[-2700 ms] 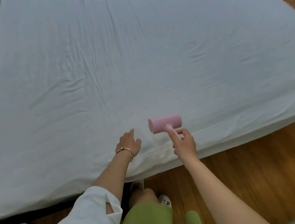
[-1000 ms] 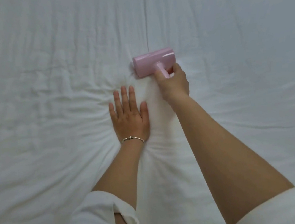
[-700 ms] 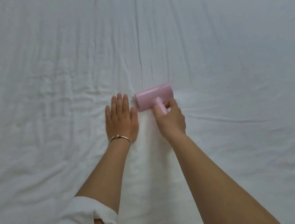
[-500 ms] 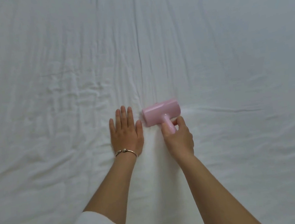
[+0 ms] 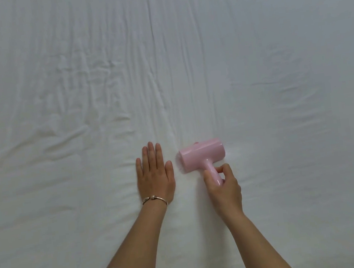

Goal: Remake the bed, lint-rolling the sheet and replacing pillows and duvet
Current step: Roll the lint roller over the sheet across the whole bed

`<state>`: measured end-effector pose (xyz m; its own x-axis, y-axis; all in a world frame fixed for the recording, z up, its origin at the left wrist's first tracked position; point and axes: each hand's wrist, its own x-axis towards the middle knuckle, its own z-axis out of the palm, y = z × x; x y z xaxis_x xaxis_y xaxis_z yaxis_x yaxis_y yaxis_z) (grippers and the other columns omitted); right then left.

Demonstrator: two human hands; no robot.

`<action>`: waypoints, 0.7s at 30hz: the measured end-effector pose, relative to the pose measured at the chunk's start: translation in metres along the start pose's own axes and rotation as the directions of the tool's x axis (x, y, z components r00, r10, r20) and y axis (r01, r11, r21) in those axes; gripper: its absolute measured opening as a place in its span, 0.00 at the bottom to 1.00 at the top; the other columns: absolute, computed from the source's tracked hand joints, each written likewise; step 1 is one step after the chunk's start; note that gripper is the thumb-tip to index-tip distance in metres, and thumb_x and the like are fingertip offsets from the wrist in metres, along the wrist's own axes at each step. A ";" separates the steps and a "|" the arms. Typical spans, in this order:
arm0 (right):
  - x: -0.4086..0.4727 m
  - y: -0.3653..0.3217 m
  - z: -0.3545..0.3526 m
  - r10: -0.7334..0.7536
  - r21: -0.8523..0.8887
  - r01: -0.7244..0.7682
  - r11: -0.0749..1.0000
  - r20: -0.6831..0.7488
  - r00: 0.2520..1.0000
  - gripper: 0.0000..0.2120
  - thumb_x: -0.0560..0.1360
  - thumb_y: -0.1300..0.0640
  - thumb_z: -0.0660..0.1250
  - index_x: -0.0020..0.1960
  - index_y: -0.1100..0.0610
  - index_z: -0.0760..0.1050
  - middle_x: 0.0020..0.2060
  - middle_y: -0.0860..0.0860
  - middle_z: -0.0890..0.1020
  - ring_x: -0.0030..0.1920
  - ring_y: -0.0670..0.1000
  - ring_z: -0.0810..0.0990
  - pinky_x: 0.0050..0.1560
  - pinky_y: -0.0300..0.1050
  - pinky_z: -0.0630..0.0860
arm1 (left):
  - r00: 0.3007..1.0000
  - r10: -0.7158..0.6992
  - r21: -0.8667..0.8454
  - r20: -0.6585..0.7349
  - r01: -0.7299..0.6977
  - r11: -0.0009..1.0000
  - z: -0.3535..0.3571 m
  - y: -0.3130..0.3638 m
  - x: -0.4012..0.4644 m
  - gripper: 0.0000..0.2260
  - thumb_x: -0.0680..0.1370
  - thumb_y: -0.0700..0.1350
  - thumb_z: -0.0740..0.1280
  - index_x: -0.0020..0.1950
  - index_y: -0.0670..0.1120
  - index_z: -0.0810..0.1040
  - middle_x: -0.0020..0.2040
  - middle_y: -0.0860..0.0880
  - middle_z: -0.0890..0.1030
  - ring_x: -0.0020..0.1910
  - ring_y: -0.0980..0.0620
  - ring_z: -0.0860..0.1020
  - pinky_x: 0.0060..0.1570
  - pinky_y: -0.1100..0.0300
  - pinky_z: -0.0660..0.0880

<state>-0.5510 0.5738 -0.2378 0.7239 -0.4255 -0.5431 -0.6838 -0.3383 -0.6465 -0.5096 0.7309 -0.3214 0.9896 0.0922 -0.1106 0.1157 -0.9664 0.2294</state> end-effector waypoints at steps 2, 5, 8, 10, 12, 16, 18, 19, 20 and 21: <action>-0.021 0.026 -0.010 0.006 -0.004 -0.005 1.000 0.006 1.000 0.10 0.76 0.45 0.65 0.45 0.49 0.66 0.36 0.49 0.79 0.37 0.52 0.78 0.38 0.48 0.73 | 1.000 0.011 0.000 0.005 -0.011 1.000 0.004 0.001 -0.031 0.27 0.80 0.54 0.43 0.77 0.45 0.48 0.78 0.48 0.49 0.78 0.50 0.51 0.74 0.53 0.39; -0.050 0.062 -0.023 0.004 -0.008 -0.004 1.000 0.014 1.000 0.10 0.76 0.45 0.65 0.45 0.49 0.66 0.36 0.49 0.79 0.36 0.53 0.78 0.37 0.47 0.71 | 1.000 0.017 0.001 0.026 -0.017 1.000 0.010 0.004 -0.079 0.27 0.80 0.54 0.45 0.78 0.44 0.51 0.78 0.46 0.53 0.77 0.49 0.54 0.74 0.51 0.43; -0.081 0.102 -0.038 0.003 0.008 -0.003 1.000 0.027 1.000 0.10 0.76 0.45 0.65 0.44 0.47 0.66 0.35 0.50 0.79 0.35 0.53 0.77 0.35 0.47 0.71 | 0.999 0.010 0.009 0.044 -0.010 1.000 0.014 0.011 -0.130 0.28 0.80 0.54 0.48 0.77 0.42 0.57 0.78 0.44 0.59 0.76 0.47 0.56 0.73 0.49 0.49; -0.101 0.128 -0.047 -0.011 0.011 0.011 1.000 0.051 0.999 0.10 0.77 0.45 0.65 0.45 0.47 0.66 0.36 0.51 0.78 0.35 0.53 0.78 0.35 0.47 0.72 | 0.999 0.005 0.014 0.054 -0.006 1.000 0.018 0.016 -0.160 0.28 0.80 0.54 0.48 0.77 0.42 0.58 0.77 0.44 0.60 0.76 0.47 0.58 0.72 0.48 0.51; -0.120 0.154 -0.058 -0.025 0.013 0.024 1.000 0.073 0.997 0.09 0.77 0.45 0.65 0.47 0.47 0.67 0.37 0.50 0.78 0.36 0.51 0.78 0.35 0.47 0.74 | 0.998 0.004 0.024 0.064 -0.006 1.000 0.023 0.021 -0.190 0.28 0.80 0.55 0.47 0.77 0.42 0.57 0.77 0.44 0.59 0.76 0.46 0.59 0.72 0.48 0.50; -0.159 0.203 -0.078 -0.013 -0.002 0.013 1.000 0.081 0.997 0.09 0.78 0.46 0.65 0.48 0.48 0.67 0.37 0.50 0.78 0.37 0.50 0.78 0.34 0.45 0.73 | 0.996 0.022 0.063 0.089 -0.028 0.998 0.032 0.030 -0.246 0.28 0.82 0.57 0.42 0.78 0.44 0.51 0.78 0.45 0.54 0.77 0.47 0.53 0.74 0.49 0.44; -0.180 0.229 -0.088 0.004 -0.019 -0.003 1.000 0.078 0.997 0.09 0.78 0.46 0.65 0.46 0.48 0.67 0.35 0.50 0.79 0.35 0.50 0.78 0.32 0.44 0.71 | 0.991 0.034 0.069 0.126 -0.043 0.997 0.033 0.032 -0.271 0.28 0.82 0.58 0.40 0.78 0.44 0.50 0.78 0.45 0.54 0.77 0.47 0.52 0.74 0.50 0.43; -0.190 0.242 -0.093 0.020 -0.037 -0.017 0.999 0.076 0.997 0.09 0.78 0.47 0.65 0.45 0.49 0.67 0.35 0.50 0.79 0.35 0.50 0.78 0.32 0.44 0.71 | 0.988 0.041 0.066 0.148 -0.051 0.996 0.034 0.033 -0.283 0.28 0.82 0.58 0.39 0.78 0.44 0.50 0.78 0.45 0.55 0.77 0.47 0.53 0.74 0.50 0.43; -0.199 0.255 -0.099 0.040 -0.059 -0.035 0.998 0.077 0.996 0.08 0.78 0.47 0.65 0.45 0.49 0.68 0.34 0.50 0.79 0.35 0.50 0.78 0.32 0.44 0.71 | 0.985 0.049 0.067 0.165 -0.061 0.996 0.035 0.032 -0.294 0.28 0.82 0.58 0.39 0.78 0.44 0.51 0.78 0.45 0.56 0.77 0.47 0.52 0.73 0.49 0.43; -0.207 0.265 -0.105 0.063 -0.077 -0.057 0.995 0.079 0.995 0.07 0.78 0.48 0.65 0.45 0.49 0.69 0.35 0.49 0.79 0.35 0.49 0.78 0.32 0.45 0.72 | 0.982 0.055 0.074 0.181 -0.070 0.995 0.035 0.031 -0.305 0.28 0.82 0.57 0.40 0.78 0.43 0.51 0.78 0.44 0.56 0.77 0.47 0.52 0.73 0.49 0.44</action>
<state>-0.8916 0.4841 -0.2405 0.6845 -0.3779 -0.6235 -0.7288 -0.3776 -0.5713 -0.8106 0.6647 -0.3150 0.9626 -0.0064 -0.2710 0.0396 -0.9857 0.1639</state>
